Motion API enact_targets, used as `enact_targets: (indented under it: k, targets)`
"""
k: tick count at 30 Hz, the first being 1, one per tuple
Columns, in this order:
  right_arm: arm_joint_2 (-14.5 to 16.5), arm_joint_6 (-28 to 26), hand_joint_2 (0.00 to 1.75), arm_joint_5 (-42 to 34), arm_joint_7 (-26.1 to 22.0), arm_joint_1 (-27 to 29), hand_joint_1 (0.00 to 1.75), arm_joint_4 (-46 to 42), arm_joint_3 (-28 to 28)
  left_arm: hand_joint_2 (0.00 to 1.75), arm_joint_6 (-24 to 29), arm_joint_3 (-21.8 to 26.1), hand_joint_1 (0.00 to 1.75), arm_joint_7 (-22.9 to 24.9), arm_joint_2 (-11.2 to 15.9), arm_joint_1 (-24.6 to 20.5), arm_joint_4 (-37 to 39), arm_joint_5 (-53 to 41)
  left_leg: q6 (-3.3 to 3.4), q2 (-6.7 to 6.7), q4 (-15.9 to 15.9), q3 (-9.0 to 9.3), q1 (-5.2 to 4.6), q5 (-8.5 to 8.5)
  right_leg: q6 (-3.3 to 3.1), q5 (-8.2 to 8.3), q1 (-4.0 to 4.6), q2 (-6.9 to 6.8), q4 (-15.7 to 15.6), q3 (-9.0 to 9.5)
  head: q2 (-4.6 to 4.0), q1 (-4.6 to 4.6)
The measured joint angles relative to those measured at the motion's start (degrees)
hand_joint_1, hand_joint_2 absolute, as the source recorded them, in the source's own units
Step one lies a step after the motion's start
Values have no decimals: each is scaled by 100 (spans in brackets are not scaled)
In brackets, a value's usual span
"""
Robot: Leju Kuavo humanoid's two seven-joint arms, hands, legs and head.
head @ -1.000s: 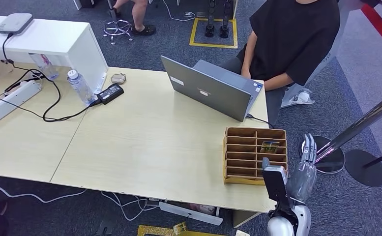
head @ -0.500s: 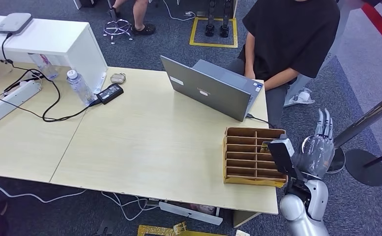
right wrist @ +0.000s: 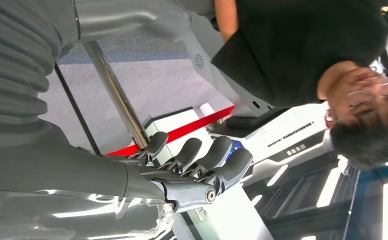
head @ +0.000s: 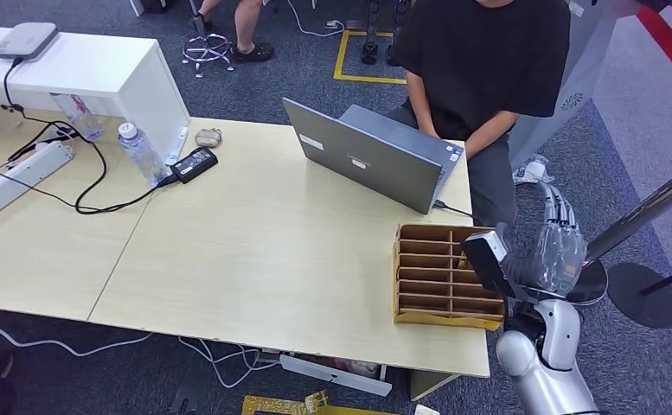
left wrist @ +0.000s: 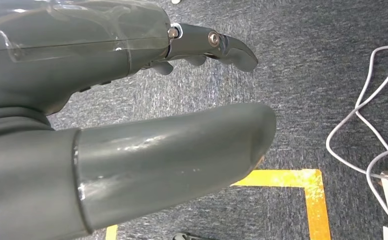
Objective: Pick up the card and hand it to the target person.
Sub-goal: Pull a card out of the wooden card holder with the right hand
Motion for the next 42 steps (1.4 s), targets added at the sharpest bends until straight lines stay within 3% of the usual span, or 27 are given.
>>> enact_targets:
  k: [5, 18, 28, 42]
  targets:
    - [-177, 13, 175, -20, 385, -91, 64, 98, 362, 0, 2, 0, 0, 5, 0, 0, 0, 14, 0, 0, 0, 0, 0, 0, 0, 0, 0, 0, 0, 0, 0, 1]
    - [-669, 319, 175, 110, 1194, -164, 73, 134, 1189, 0, 15, 0, 0, 40, 4, 1, 0, 49, 0, 0, 1, 0, 0, 0, 0, 0, 0, 0, 0, 0, 0, 1]
    - [-1005, 692, 175, 213, 1573, -152, 77, -78, 1544, 0, 35, 0, 0, 68, 4, 2, 0, 101, 0, 0, 1, 1, 0, 0, 0, 0, 0, 0, -1, 0, 0, 1]
    - [-1227, 1031, 175, 185, 1697, -146, 86, -176, 1845, 0, 42, 0, 0, 108, 4, 2, 0, 117, 0, 0, 1, 1, 0, 0, 0, 0, 0, 0, -1, 0, 0, 1]
